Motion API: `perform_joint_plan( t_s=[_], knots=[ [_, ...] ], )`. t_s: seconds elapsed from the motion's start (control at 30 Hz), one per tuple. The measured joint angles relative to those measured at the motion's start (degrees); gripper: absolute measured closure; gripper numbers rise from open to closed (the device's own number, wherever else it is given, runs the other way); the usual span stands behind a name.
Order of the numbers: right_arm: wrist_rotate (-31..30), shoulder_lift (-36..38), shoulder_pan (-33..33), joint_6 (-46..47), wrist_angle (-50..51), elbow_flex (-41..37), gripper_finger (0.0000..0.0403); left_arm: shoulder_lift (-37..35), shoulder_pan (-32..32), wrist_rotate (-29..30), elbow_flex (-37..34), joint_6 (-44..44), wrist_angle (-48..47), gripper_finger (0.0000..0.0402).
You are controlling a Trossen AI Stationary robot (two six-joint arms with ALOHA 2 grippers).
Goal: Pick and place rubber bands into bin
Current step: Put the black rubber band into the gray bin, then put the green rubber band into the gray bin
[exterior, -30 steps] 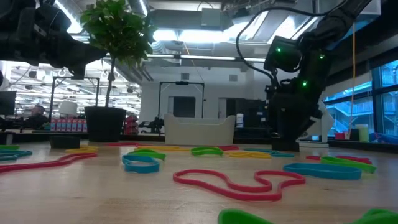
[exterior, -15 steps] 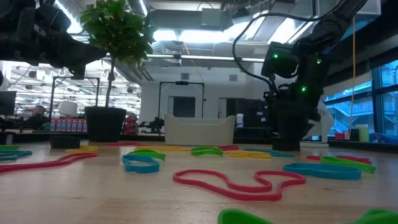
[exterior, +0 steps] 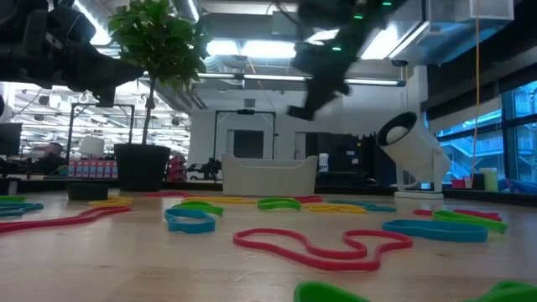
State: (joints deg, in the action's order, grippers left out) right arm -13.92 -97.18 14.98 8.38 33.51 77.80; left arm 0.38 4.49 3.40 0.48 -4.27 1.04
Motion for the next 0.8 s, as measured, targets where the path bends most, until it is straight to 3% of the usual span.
perform_joint_plan(
  t_s=[0.23, 0.4, 0.6, 0.8],
  knots=[
    [0.6, -20.4, 2.2, -4.5, 6.7, 21.1, 0.0402, 0.0, 0.0, 0.0, 0.0, 0.0, 0.0, 0.0397],
    [0.7, -30.8, 4.6, -4.0, 10.6, 29.0, 0.0391, 0.0, 0.0, 0.0, 0.0, 0.0, 0.0, 0.0397],
    [6.4, -34.9, 7.0, -2.4, 11.0, 30.0, 0.0356, 0.0, 0.0, 0.0, 0.0, 0.0, 0.0, 0.0398],
    [6.6, -33.9, 8.1, -1.5, 11.9, 30.0, 0.0304, 0.0, 0.0, 0.0, 0.0, 0.0, 0.0, 0.0398]
  ],
)
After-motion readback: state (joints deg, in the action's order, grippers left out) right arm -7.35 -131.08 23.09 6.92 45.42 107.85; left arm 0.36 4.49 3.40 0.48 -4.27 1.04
